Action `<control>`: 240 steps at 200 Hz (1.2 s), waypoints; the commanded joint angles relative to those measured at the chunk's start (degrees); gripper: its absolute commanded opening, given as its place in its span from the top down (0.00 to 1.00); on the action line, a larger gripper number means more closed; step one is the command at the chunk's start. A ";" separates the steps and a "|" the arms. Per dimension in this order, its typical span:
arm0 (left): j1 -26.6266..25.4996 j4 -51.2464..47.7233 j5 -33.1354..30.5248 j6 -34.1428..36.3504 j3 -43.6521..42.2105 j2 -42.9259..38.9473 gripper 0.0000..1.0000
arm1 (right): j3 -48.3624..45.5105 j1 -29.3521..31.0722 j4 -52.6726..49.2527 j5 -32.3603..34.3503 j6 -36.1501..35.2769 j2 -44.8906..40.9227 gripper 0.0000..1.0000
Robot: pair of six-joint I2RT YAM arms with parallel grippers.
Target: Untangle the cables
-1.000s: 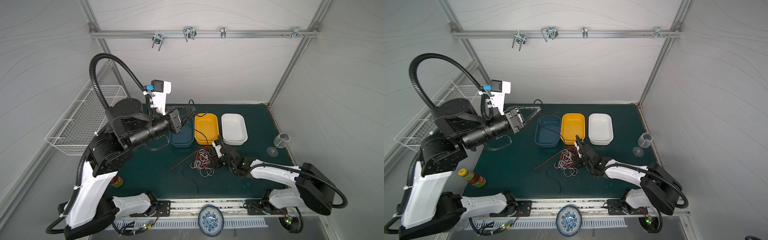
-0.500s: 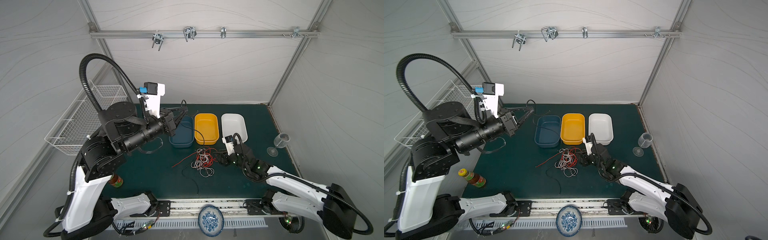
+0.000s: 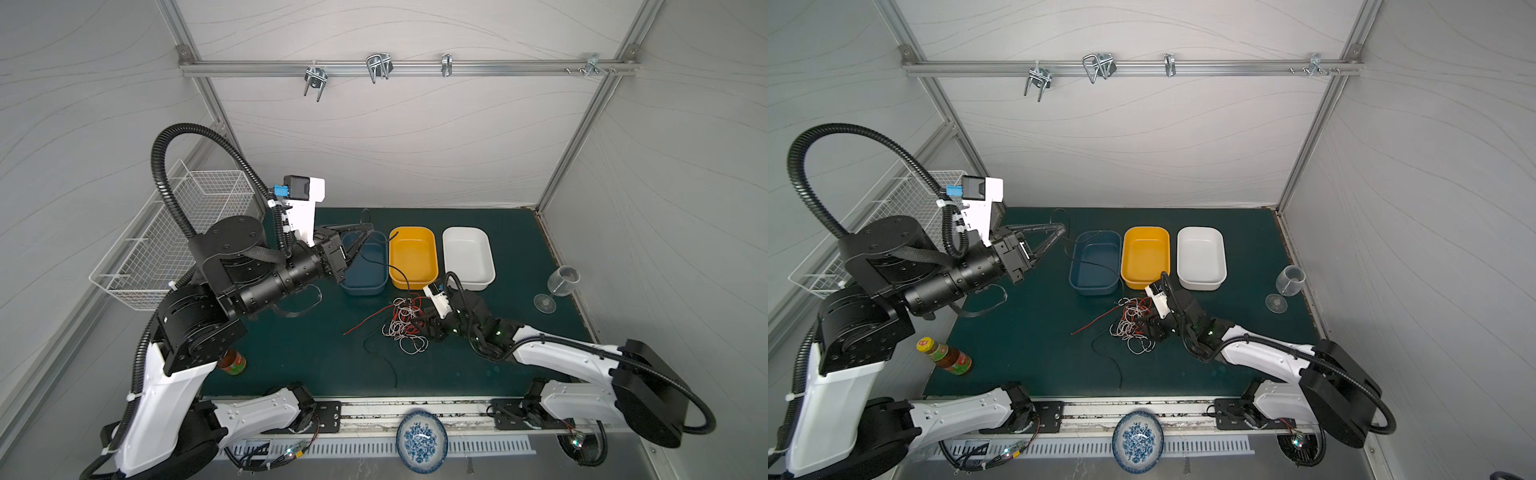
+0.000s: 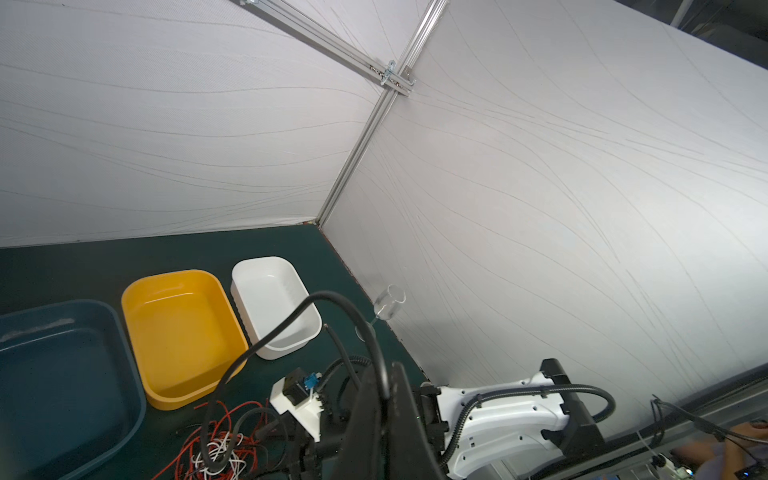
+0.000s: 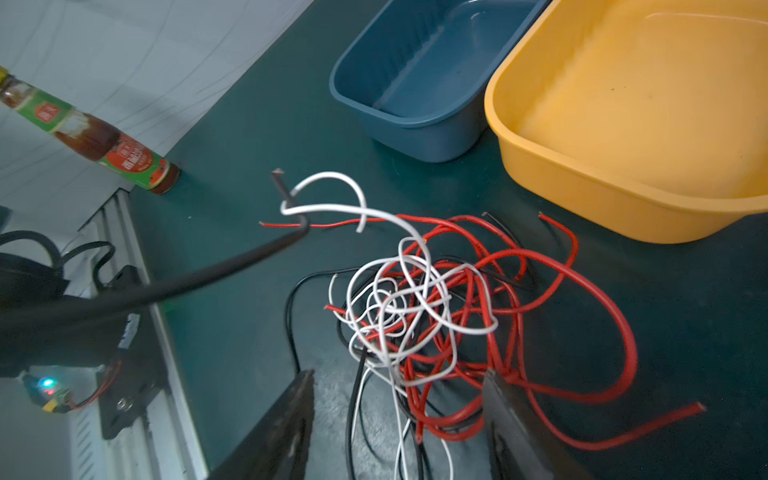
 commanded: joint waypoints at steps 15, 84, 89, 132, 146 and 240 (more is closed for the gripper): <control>0.14 5.27 1.55 -2.86 -2.41 -1.90 1.00 | 1.86 0.61 7.57 4.67 -0.68 6.96 0.37; 0.17 1.75 -1.69 -0.14 -1.14 -3.37 1.00 | 0.02 -2.16 11.24 10.35 4.13 12.55 0.72; 0.16 1.22 -2.07 0.30 -0.89 -3.39 1.00 | -0.34 -2.59 11.17 10.35 4.37 12.33 0.74; 0.12 -3.50 -5.84 4.98 3.67 -2.49 1.00 | -2.35 -4.59 8.55 11.51 4.92 10.13 0.87; 0.14 -5.64 -7.22 6.97 6.24 -1.63 1.00 | -3.85 -5.53 8.35 11.90 6.00 8.87 0.89; 0.12 -9.76 -11.62 11.90 11.58 0.50 1.00 | -9.79 -8.74 4.88 8.26 7.48 -0.03 0.86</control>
